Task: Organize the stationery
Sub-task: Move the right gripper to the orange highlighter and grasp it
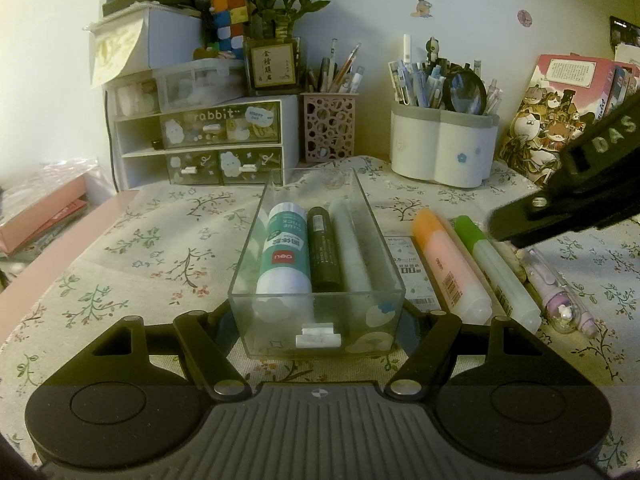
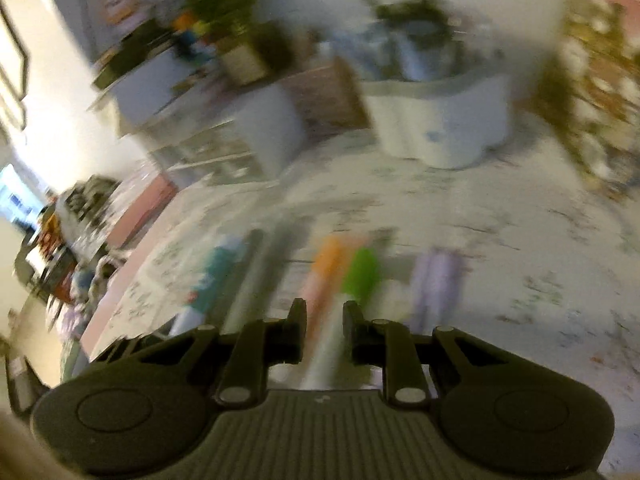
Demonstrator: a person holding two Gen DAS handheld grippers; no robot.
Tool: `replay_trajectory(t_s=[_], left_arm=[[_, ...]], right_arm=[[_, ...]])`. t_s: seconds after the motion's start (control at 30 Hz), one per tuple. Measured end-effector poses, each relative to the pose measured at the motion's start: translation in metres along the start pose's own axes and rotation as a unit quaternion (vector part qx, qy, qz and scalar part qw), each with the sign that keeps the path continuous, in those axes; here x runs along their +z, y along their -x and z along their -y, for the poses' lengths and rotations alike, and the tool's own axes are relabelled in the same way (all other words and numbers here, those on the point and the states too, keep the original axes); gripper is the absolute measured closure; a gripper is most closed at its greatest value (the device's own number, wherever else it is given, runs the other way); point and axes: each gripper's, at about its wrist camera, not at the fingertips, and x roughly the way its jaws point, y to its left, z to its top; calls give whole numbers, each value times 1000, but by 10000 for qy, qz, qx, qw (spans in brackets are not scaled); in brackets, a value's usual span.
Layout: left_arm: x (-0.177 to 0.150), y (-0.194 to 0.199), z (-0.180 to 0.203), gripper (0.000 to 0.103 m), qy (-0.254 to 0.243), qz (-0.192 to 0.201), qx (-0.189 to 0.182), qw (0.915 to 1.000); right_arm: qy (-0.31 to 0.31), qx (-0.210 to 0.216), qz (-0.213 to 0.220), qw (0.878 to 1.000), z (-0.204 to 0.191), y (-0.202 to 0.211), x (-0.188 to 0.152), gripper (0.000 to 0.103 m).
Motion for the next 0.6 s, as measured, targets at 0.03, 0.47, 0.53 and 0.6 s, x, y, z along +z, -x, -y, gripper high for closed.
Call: replay_trajectory(t_s=[0.03, 0.47, 0.53, 0.6], left_arm=[[0, 0, 0, 30, 0, 0, 0, 10000], [0, 0, 0, 30, 1, 0, -2, 10000], [0, 0, 0, 30, 1, 0, 1, 10000], [0, 0, 0, 30, 2, 0, 1, 10000]], right_arm=[[94, 11, -15, 10000, -5, -4, 0, 81], [-34, -210, -333, 9992, 4, -32, 9, 98], [38, -362, -401, 9985, 0, -39, 13, 98], [292, -578, -470, 9968, -9, -44, 18, 95]])
